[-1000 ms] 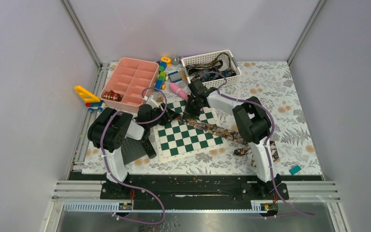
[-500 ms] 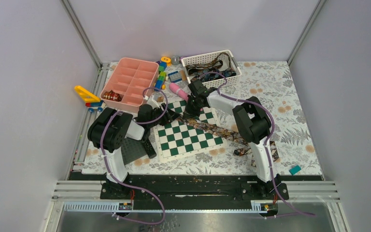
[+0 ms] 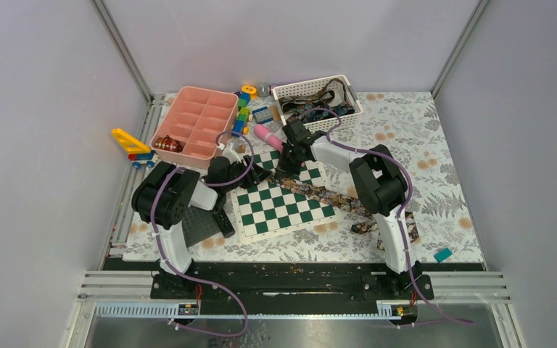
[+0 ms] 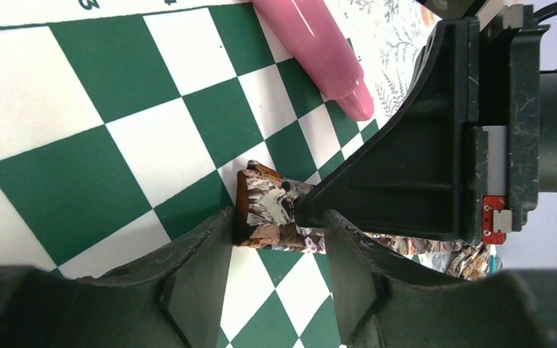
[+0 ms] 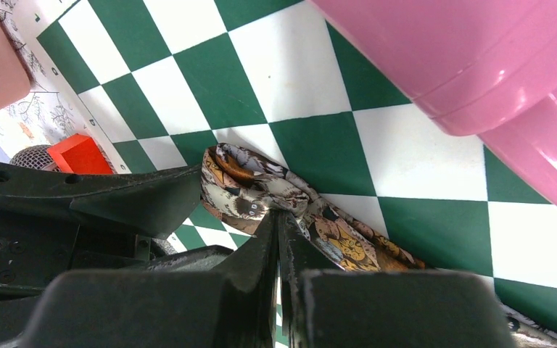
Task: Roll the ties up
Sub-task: Roll the tie at the center of the board.
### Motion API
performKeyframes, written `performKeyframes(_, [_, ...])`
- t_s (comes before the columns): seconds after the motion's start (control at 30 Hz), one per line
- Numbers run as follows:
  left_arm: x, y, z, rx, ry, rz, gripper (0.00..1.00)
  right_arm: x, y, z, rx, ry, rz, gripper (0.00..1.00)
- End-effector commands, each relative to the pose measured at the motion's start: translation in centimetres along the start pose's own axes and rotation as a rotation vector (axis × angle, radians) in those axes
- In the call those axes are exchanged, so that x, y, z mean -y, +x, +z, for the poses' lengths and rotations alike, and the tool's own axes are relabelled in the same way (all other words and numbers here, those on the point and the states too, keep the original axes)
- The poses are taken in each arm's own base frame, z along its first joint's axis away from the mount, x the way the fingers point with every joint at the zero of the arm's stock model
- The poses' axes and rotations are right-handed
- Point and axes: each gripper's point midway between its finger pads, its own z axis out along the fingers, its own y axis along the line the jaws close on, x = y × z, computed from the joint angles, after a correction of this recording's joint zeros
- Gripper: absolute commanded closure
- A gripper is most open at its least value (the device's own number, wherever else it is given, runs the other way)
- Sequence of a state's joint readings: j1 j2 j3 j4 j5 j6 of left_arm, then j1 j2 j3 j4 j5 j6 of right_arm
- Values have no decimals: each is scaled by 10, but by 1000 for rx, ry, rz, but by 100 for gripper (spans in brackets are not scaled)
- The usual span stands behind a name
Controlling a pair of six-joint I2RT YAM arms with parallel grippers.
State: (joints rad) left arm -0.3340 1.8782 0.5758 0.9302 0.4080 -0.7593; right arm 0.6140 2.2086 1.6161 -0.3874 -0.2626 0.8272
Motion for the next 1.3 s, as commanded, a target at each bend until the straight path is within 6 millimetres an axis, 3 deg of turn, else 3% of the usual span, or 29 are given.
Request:
performKeyframes(0.0, [-3,26,-4,-94,-18,-2,52,27,6,-2,-7,114,20,100])
performKeyframes(0.17, [-2,25,-4,-95,-11,-3,61,27,7,-1,-14,112,19,100])
performKeyframes(0.43, [15,21,1,-111,36,26,64,26,7,0,-16,109,18,100])
performKeyframes(0.7, [13,22,1,-111,23,30,78,23,6,-1,-14,91,17,100])
performKeyframes(0.97, [18,11,0,-90,2,53,81,15,5,-3,-6,48,2,100])
performKeyframes(1.1, [18,6,-2,-81,-34,74,82,-6,0,-15,8,-30,-45,98])
performKeyframes(1.27, [24,-1,-1,-70,-49,103,82,-26,-12,-52,90,-87,-108,89])
